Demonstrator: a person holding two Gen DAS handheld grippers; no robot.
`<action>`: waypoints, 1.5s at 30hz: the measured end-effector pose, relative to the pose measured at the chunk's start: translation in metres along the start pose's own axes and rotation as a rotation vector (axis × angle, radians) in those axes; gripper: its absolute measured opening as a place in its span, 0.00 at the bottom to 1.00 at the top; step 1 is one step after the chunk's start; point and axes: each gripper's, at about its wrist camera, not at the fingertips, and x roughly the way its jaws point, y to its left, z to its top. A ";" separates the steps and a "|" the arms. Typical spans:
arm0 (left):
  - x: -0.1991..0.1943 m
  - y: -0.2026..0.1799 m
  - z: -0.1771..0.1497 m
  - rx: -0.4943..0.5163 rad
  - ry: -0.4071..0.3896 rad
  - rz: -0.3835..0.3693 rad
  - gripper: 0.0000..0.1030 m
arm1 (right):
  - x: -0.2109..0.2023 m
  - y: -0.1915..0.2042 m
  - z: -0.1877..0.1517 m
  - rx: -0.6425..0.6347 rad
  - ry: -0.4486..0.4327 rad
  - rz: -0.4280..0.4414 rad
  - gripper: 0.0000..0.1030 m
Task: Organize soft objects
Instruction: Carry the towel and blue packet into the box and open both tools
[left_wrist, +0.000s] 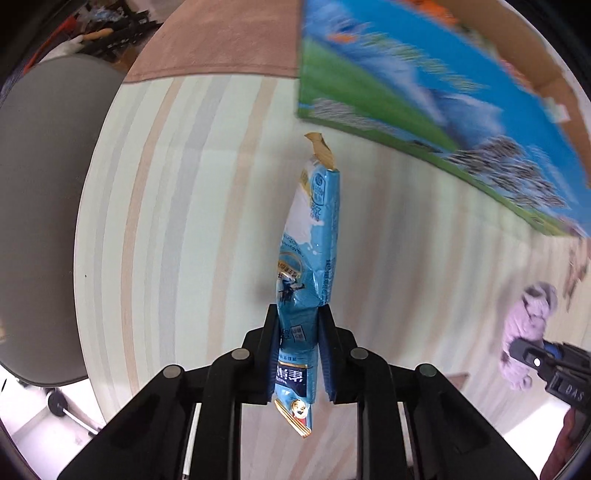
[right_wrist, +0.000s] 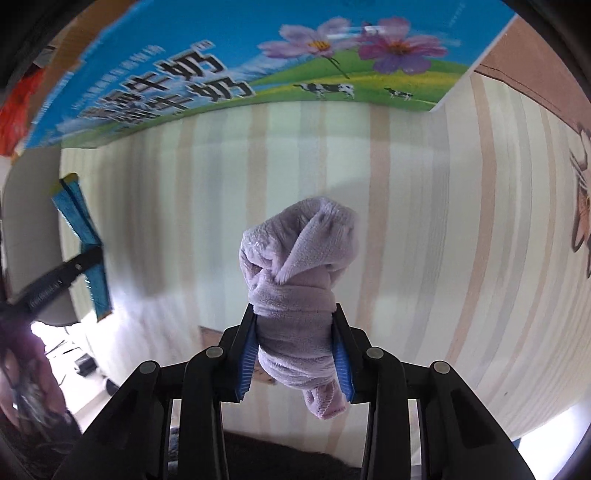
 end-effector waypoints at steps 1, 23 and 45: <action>-0.007 -0.005 -0.003 0.005 -0.008 -0.018 0.16 | -0.007 0.000 -0.001 -0.005 -0.008 0.010 0.37; -0.170 -0.063 0.155 0.222 -0.153 -0.147 0.16 | -0.199 -0.006 0.104 0.105 -0.367 0.005 0.37; -0.091 -0.045 0.272 0.183 0.093 0.045 0.69 | -0.134 -0.010 0.179 0.208 -0.225 -0.082 1.00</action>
